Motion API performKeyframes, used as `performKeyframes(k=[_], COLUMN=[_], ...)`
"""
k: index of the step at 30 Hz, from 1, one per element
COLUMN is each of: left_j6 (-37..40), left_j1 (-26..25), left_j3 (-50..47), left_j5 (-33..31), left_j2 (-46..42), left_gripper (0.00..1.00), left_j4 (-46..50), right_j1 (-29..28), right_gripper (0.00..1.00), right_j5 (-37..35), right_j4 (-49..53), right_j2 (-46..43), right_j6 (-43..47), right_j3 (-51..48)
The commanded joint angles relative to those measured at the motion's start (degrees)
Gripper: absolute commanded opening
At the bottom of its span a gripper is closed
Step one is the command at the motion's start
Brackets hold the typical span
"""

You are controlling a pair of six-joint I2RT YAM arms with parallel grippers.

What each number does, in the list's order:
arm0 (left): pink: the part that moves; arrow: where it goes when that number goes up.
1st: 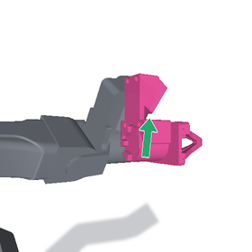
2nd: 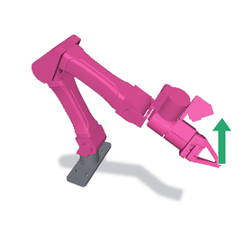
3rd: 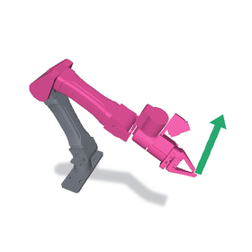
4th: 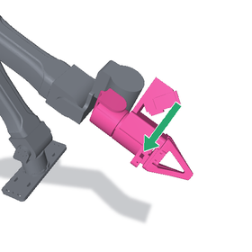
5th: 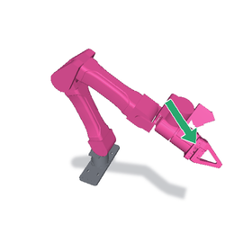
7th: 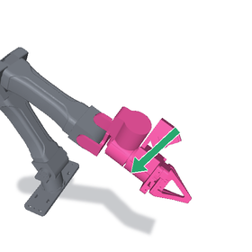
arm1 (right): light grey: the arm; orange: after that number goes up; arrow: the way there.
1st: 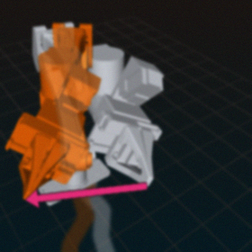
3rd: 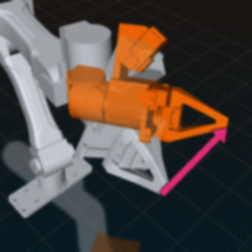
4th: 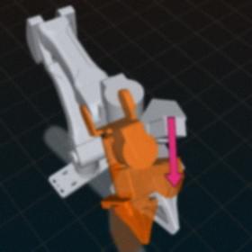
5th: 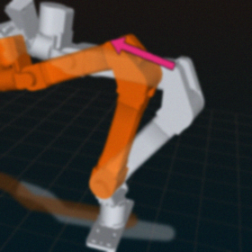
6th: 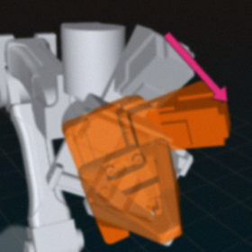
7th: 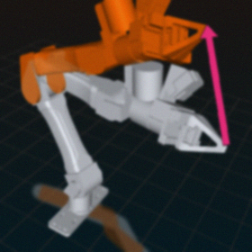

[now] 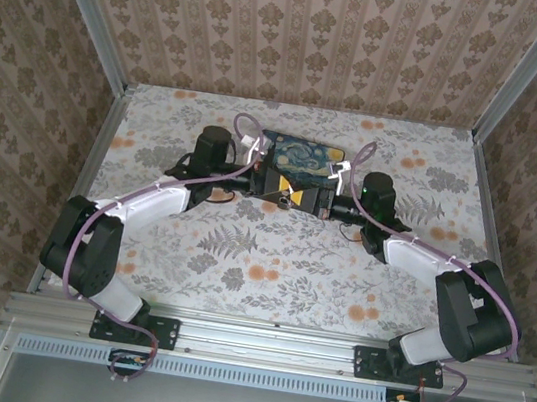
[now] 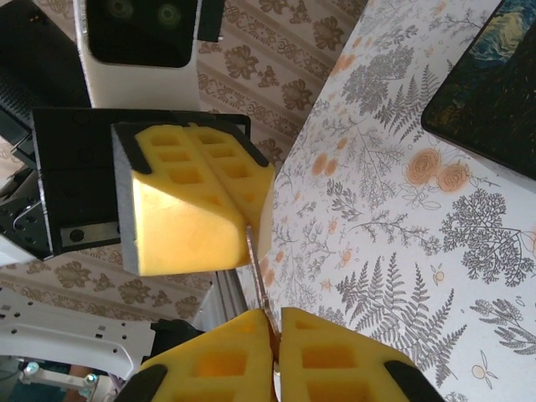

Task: Unlock a padlock with a key

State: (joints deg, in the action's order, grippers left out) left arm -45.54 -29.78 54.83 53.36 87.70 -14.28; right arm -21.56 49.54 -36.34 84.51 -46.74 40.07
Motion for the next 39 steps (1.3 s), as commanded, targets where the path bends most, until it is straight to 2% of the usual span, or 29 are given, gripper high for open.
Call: performKeyframes(k=[1, 4, 8, 12, 17, 23, 30, 39], left_j6=[-1.0, -0.9, -0.2, 3.1, 9.2, 11.0, 12.0, 14.3], left_j1=[0.3, 0.4, 0.6, 1.3, 0.7, -0.2, -1.3, -2.0], left_j3=[-0.8, -1.1, -1.5, -1.2, 1.5, 3.1, 4.1, 5.4], left_j5=[0.3, 0.2, 0.5, 1.4, 2.9, 2.8, 3.5, 3.5], left_j2=[-1.6, -1.6, -1.8, -2.5, -2.1, -0.5, 0.0, 0.6], left_gripper=[0.00, 0.00, 0.14, 0.36, 0.47, 0.47, 0.32, 0.26], left_j4=[-2.1, -2.2, -1.4, 2.1, 8.9, 11.4, 12.0, 15.2], right_j1=[-0.3, -0.4, -0.1, -0.1, -0.1, -0.1, -0.2, -0.2], right_gripper=[0.05, 0.01, 0.00, 0.00, 0.00, 0.00, 0.00, 0.00], right_j5=[-0.2, -0.5, -0.4, 1.3, 3.9, 5.3, 5.8, 6.0], right_j4=[-3.5, -3.5, -0.9, 9.6, 22.7, 25.3, 27.4, 27.0], right_j2=[0.0, -0.5, -1.2, -2.1, -2.4, -2.6, -2.2, -1.9], right_j6=[-0.7, -0.5, 1.0, 6.8, 14.1, 15.6, 16.9, 16.9], right_j3=[-0.8, -1.1, -0.8, 2.0, 6.5, 7.8, 8.4, 8.7])
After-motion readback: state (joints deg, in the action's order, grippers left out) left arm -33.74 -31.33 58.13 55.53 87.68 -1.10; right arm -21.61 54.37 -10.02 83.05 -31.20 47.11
